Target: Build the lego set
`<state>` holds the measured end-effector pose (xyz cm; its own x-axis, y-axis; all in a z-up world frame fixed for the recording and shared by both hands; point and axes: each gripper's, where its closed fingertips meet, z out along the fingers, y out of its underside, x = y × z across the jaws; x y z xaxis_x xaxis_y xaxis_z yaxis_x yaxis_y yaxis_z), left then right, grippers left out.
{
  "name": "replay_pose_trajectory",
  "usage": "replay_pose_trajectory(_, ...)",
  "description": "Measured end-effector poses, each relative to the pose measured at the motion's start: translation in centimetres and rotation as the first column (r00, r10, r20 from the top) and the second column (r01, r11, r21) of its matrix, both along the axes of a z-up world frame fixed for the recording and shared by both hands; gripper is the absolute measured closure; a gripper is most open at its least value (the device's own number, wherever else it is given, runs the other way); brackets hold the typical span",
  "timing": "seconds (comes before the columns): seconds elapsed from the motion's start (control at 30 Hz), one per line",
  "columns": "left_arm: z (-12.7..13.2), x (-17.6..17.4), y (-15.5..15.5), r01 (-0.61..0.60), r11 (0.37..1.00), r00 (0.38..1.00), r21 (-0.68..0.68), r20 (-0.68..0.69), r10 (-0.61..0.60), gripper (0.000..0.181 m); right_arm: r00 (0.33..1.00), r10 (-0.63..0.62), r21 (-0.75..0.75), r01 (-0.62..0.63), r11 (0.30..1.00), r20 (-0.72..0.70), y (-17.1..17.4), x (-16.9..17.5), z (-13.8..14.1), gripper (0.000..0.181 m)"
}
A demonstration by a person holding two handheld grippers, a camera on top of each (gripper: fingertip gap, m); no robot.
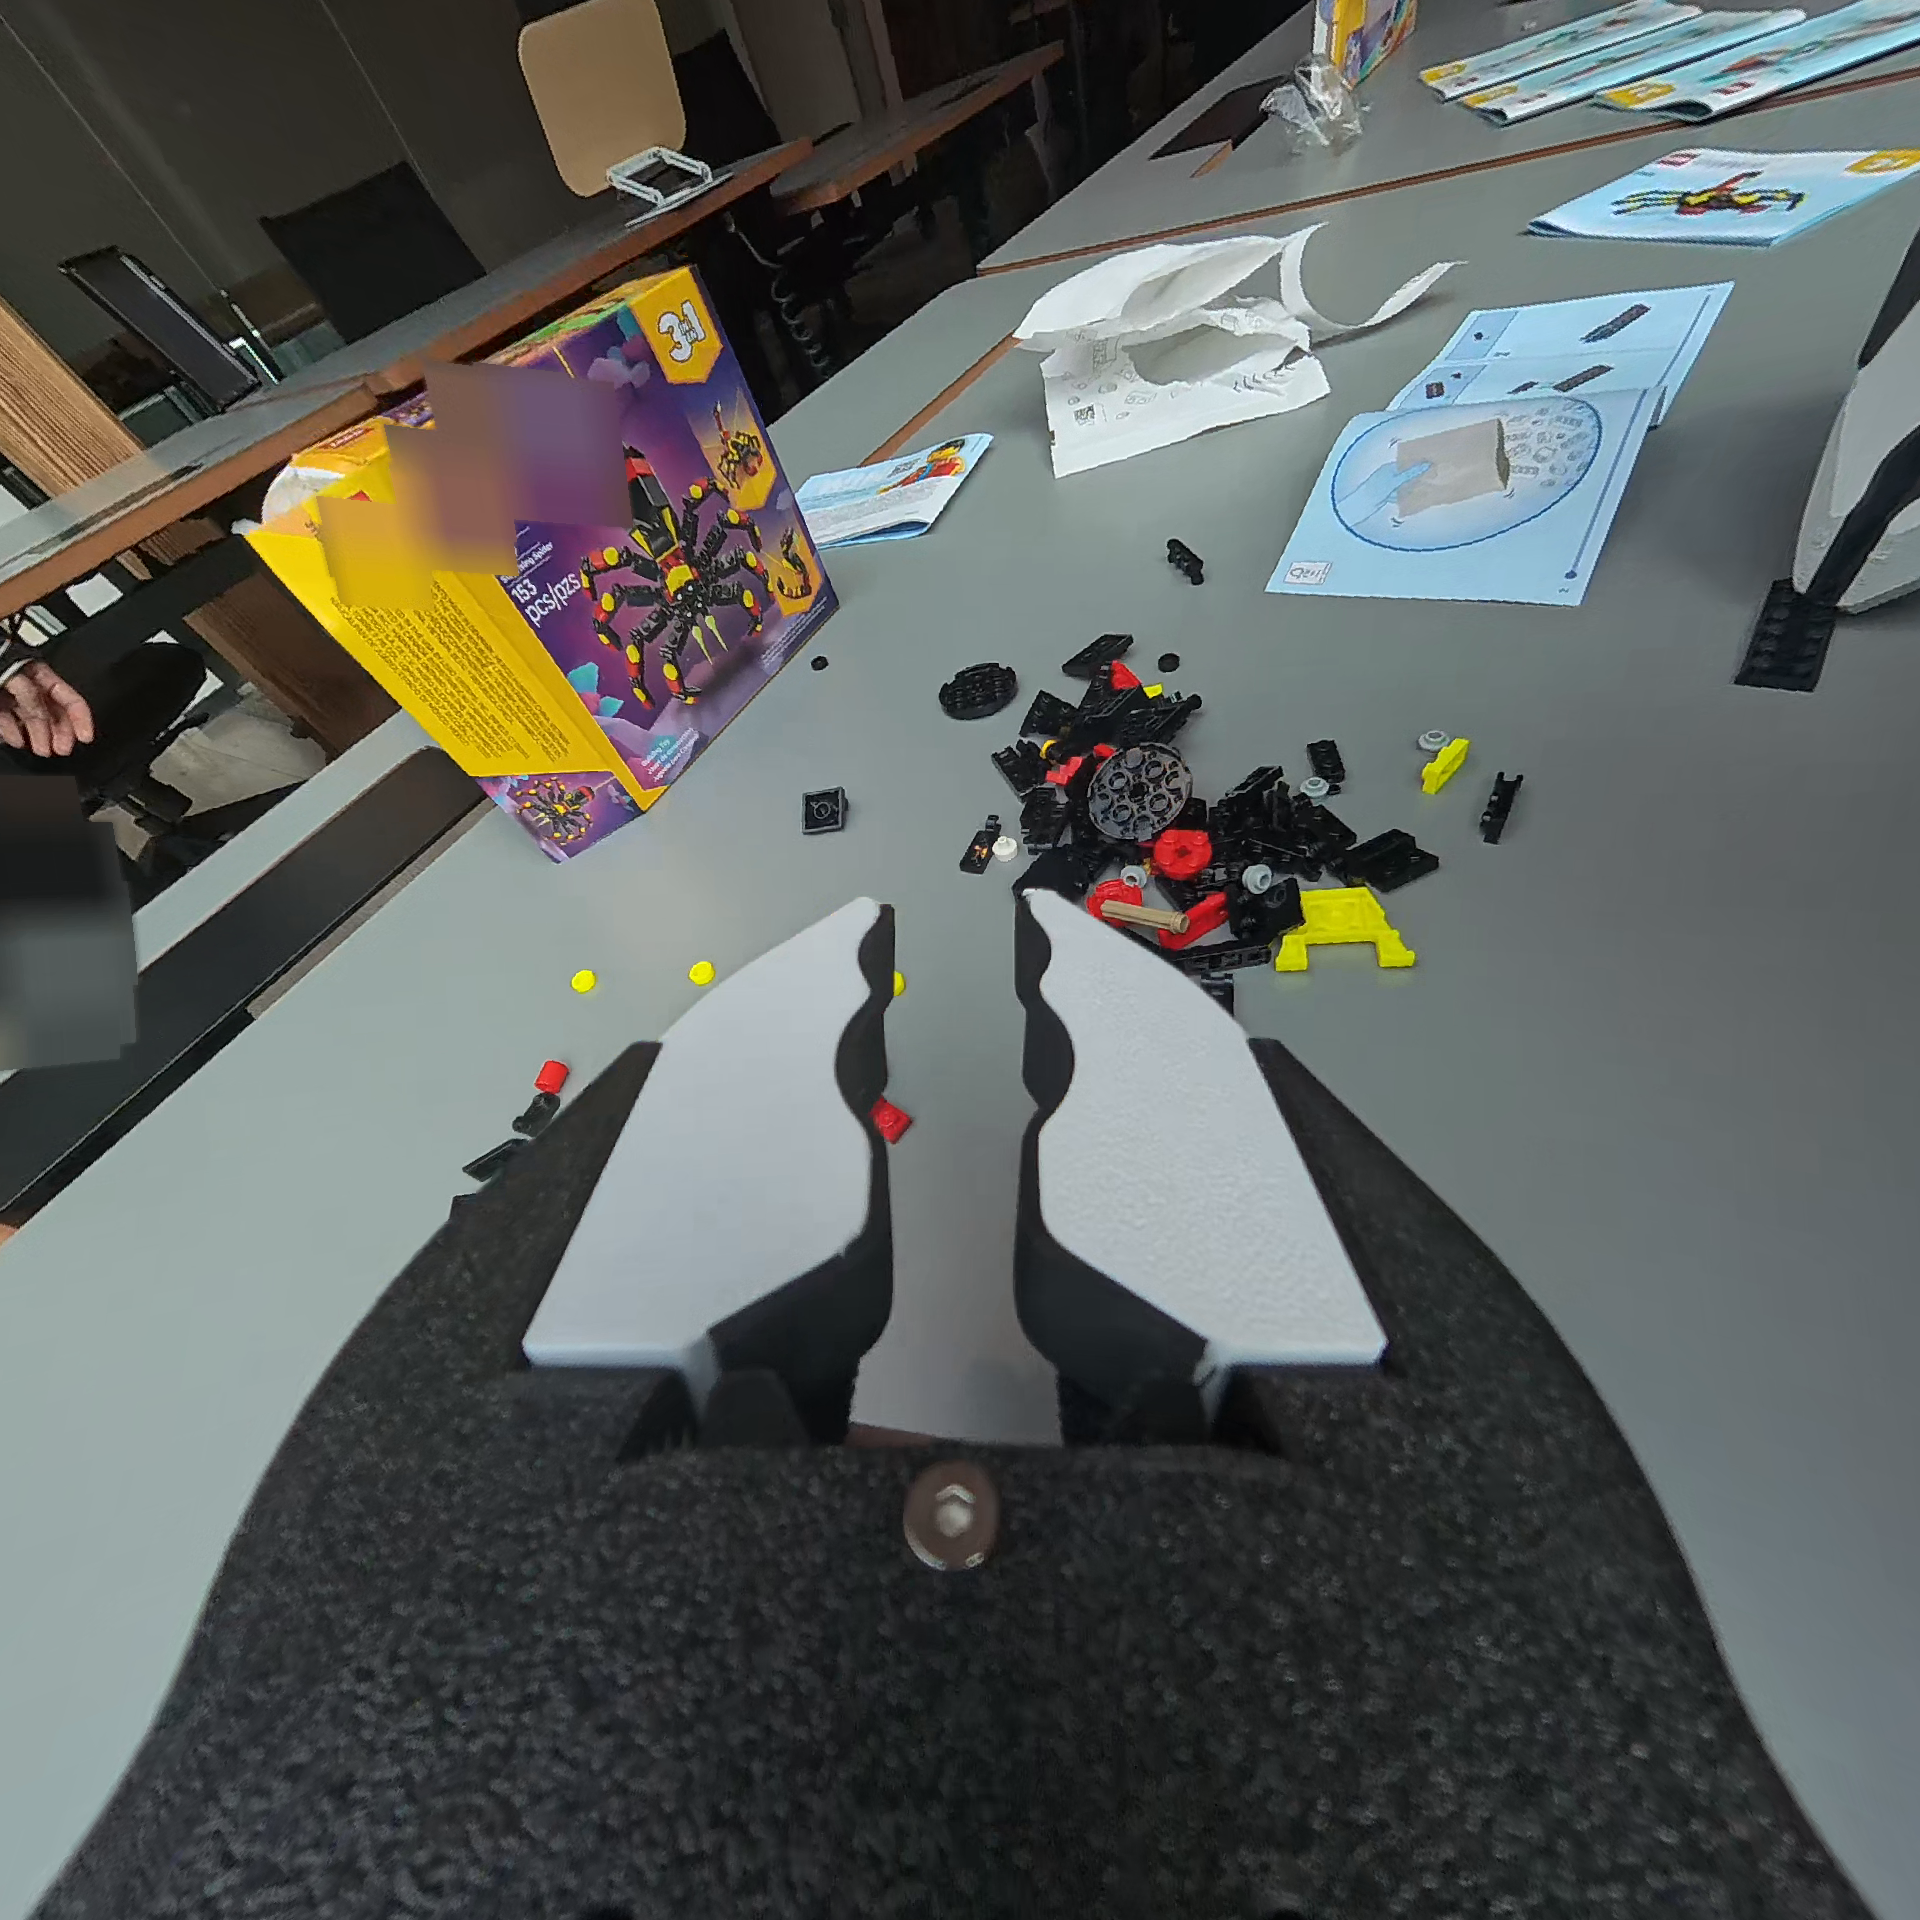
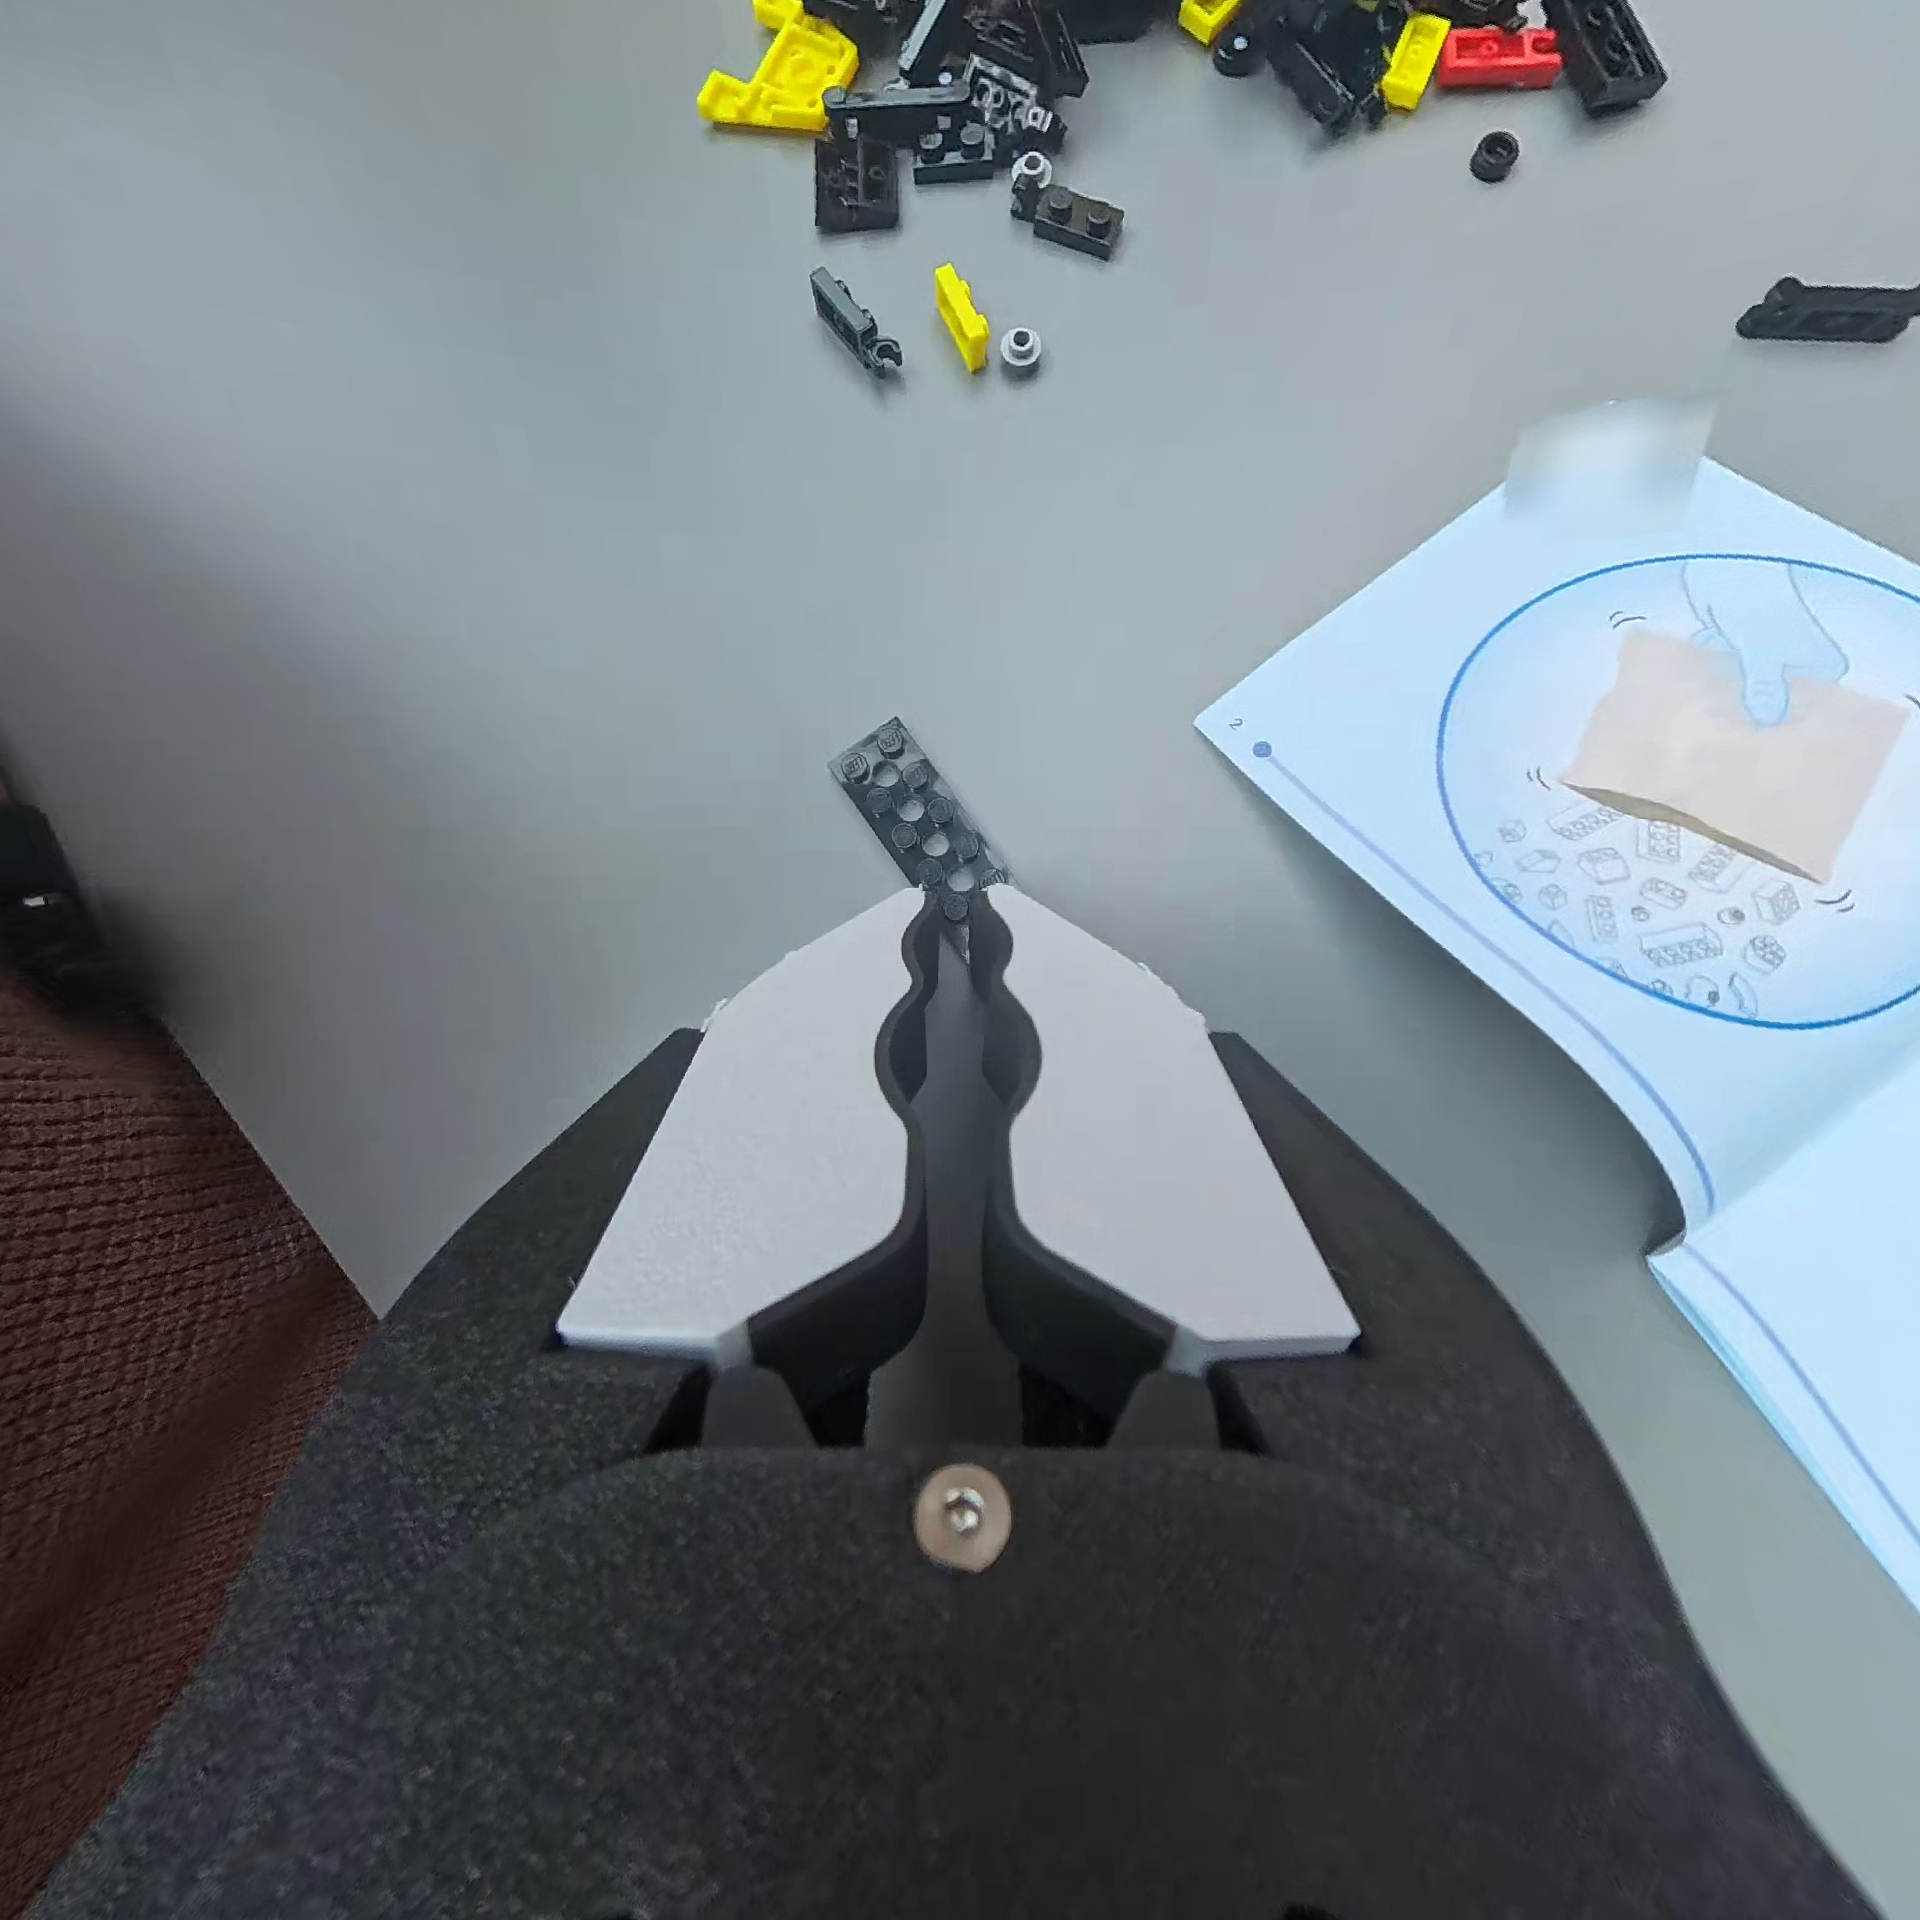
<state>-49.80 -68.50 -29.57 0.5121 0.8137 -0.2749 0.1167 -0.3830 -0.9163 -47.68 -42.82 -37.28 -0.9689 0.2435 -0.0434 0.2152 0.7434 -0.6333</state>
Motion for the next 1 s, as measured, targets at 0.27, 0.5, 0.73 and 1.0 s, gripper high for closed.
replay_pose_trajectory(0.27, 1.2, -1.0, 2.3, 0.004, 1.000, 0.999, 0.007, -0.040, -0.004, 0.160, 0.992, -0.082, -0.228, 0.058, 0.972, -0.098, 1.4, -2.7, 4.2, 0.174)
replay_pose_trajectory(0.5, 0.0, -2.2, 0.4, -0.087, 0.994, 0.990, -0.068, -0.114, 0.079, 0.160, 0.982, 0.028, -0.211, -0.068, 0.975, -0.189, -3.5, -4.5, 4.3, 0.172)
replay_pose_trajectory(0.73, 0.6, -1.7, -0.3, -0.085, 0.996, 0.989, -0.014, -0.120, 0.083, 0.161, 0.922, 0.297, -0.105, -0.330, 0.938, -0.250, -9.7, -6.1, 2.8, 0.176)
replay_pose_trajectory(1.0, 0.8, -1.2, 0.3, -0.064, 0.996, 0.991, -0.059, -0.123, 0.056, 0.161, 0.794, 0.593, 0.026, -0.595, 0.803, -0.135, -12.1, -5.3, 1.0, 0.165)
